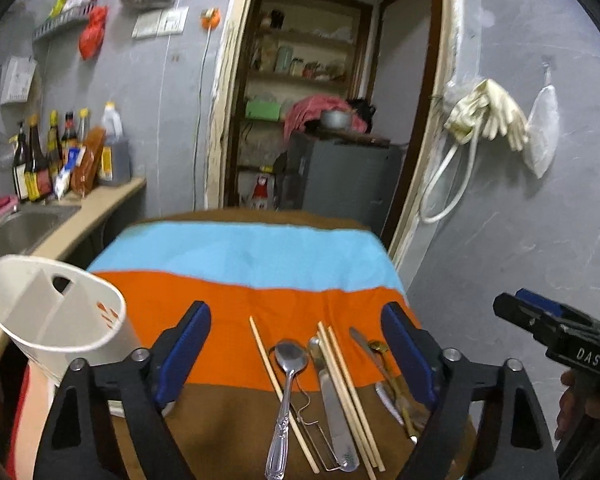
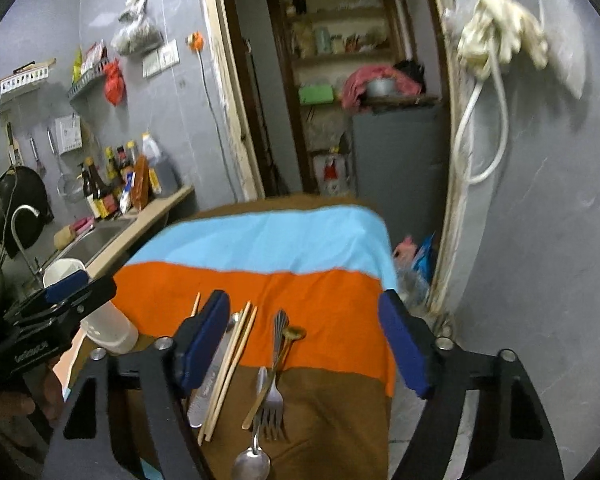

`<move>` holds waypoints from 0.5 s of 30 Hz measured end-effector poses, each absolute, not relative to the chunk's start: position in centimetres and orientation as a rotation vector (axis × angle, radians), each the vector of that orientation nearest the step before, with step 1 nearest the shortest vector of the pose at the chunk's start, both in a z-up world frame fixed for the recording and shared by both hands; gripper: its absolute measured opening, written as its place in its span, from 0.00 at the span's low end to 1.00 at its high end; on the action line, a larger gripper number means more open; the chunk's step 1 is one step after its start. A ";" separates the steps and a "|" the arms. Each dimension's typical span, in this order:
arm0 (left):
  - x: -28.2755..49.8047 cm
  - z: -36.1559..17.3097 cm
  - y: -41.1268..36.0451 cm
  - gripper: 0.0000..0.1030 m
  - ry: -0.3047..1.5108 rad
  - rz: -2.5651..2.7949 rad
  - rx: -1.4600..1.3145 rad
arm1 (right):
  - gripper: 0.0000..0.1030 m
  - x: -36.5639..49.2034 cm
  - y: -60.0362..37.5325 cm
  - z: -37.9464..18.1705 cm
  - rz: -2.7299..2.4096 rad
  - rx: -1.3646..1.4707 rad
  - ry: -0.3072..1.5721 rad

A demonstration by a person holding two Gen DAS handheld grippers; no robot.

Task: Organize utensils
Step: 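Move the right tool down toward the utensils on the cloth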

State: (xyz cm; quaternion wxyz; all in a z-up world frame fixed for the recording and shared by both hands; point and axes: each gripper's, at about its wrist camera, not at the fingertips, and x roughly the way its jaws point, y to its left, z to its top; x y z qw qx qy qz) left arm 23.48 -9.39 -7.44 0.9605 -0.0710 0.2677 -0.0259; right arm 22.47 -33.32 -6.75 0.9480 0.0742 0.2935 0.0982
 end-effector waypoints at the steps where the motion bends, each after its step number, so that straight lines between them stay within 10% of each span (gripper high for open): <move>1: 23.9 -7.8 -9.4 0.76 0.555 -0.042 -0.143 | 0.65 23.0 -33.3 -7.6 0.212 0.161 0.616; 15: 30.4 -13.7 -9.3 0.42 0.789 0.010 -0.188 | 0.25 28.2 -30.9 -17.7 0.322 0.254 0.851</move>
